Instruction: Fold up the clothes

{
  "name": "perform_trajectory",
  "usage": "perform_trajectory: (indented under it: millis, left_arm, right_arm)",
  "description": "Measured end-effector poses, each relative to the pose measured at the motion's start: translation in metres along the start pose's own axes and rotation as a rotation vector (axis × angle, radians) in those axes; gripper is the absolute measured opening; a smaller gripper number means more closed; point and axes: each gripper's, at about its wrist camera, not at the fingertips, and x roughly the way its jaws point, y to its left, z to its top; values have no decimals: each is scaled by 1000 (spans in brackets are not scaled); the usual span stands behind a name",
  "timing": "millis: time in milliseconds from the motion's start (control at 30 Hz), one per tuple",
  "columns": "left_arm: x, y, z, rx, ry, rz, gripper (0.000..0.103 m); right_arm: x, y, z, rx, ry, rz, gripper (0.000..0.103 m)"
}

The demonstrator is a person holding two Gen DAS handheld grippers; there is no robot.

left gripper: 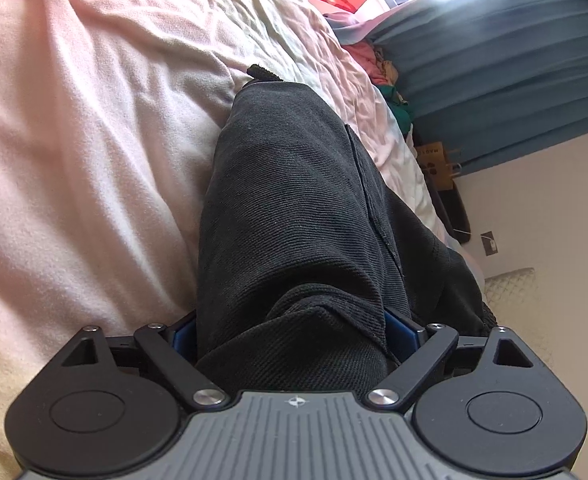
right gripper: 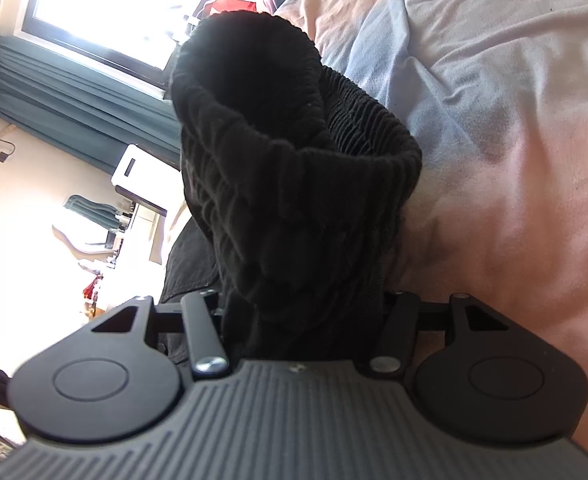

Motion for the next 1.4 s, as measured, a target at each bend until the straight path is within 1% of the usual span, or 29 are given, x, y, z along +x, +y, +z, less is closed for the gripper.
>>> perform_trajectory:
  millis: [133,200,333,400,467,633,700,800,933,1033,1133,1233,1300,1400]
  left_arm:
    - [-3,-8,-2,45,-16,20,72]
    - [-6,-12,-4,67,-21,28,68]
    - [-12,-19,-4,81,-25,27,60]
    - [-17,-23,-3,82,-31,20,58]
    - [-22,-29,-1,80,-35,11,58]
    - [-32,-58,7,87,-34,-34,56]
    - [-33,-74,10,100,-33,-55,56]
    - [-24,-102,12,119,-38,-90,56]
    - [11,-155,21,147,-20,-129,56]
    - [57,-214,33,187,-8,-146,56]
    - [116,-273,36,238,16,-177,56]
    - [189,-324,31,261,44,-211,56]
    - [238,-350,26,262,66,-229,56]
    - [310,-377,15,283,112,-246,56]
  right_arm:
    - [-8,7,-5,-30,-27,5,51]
    - [-12,10,-8,-37,-40,9,48]
    - [-23,19,-13,-59,-71,27,43]
    - [-30,24,-15,-73,-92,40,42]
    - [-26,35,-3,-69,-120,83,41]
    - [-49,48,30,-68,-188,150,41]
    - [-60,51,40,-54,-216,168,41]
    - [-80,50,63,-49,-254,172,41]
    - [-105,30,119,-38,-326,149,41]
    - [-125,14,163,-30,-381,131,41]
    - [-144,-2,206,-22,-436,112,41]
    - [-165,-35,252,-24,-517,78,41]
    - [-174,-63,280,-11,-563,51,41]
    - [-186,-108,306,35,-615,17,41]
